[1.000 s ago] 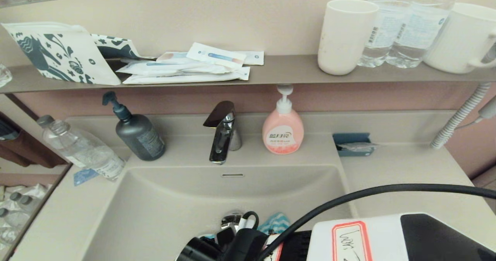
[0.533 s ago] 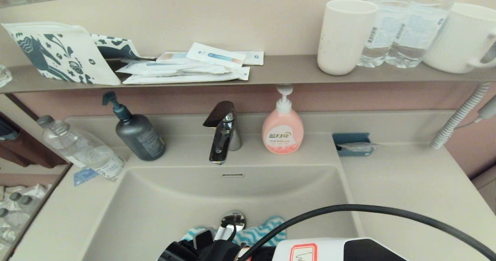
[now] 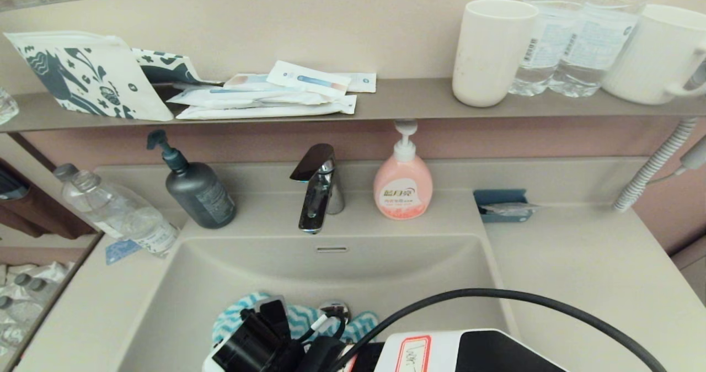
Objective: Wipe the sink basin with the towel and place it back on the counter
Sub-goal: Wipe the sink
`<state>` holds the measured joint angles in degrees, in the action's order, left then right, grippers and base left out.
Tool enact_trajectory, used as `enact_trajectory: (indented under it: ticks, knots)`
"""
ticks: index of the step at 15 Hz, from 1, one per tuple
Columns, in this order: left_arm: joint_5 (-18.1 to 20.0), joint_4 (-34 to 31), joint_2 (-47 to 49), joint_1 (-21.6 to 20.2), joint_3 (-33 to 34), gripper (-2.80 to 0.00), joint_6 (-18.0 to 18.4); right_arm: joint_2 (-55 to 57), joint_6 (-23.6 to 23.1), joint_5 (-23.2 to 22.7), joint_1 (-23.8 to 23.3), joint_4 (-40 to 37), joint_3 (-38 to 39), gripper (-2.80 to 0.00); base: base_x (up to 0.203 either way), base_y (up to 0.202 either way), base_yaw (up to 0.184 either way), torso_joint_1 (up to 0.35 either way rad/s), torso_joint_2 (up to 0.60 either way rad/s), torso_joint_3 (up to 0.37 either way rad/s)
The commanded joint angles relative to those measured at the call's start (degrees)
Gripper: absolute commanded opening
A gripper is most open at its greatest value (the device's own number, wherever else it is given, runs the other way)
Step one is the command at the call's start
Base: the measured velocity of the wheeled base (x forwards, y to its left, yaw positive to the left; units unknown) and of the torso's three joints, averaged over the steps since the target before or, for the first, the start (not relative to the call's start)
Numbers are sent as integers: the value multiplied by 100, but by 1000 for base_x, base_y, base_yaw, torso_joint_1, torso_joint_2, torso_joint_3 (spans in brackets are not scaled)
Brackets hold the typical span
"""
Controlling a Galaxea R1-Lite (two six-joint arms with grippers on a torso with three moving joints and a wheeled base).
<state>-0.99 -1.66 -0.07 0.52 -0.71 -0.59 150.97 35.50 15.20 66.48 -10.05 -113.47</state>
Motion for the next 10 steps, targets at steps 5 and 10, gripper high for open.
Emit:
enact_trajectory:
  ticks: [5, 10]
  knots:
    - [-7, -1, 7, 0, 0, -280, -3, -3, 1, 330, -914, 89, 0, -280, 0, 0, 0, 0, 0, 0]
    - [-7, -1, 7, 0, 0, -280, -3, -178, -24, 758, -1232, -294, 45, -280, 0, 0, 0, 0, 0, 0]
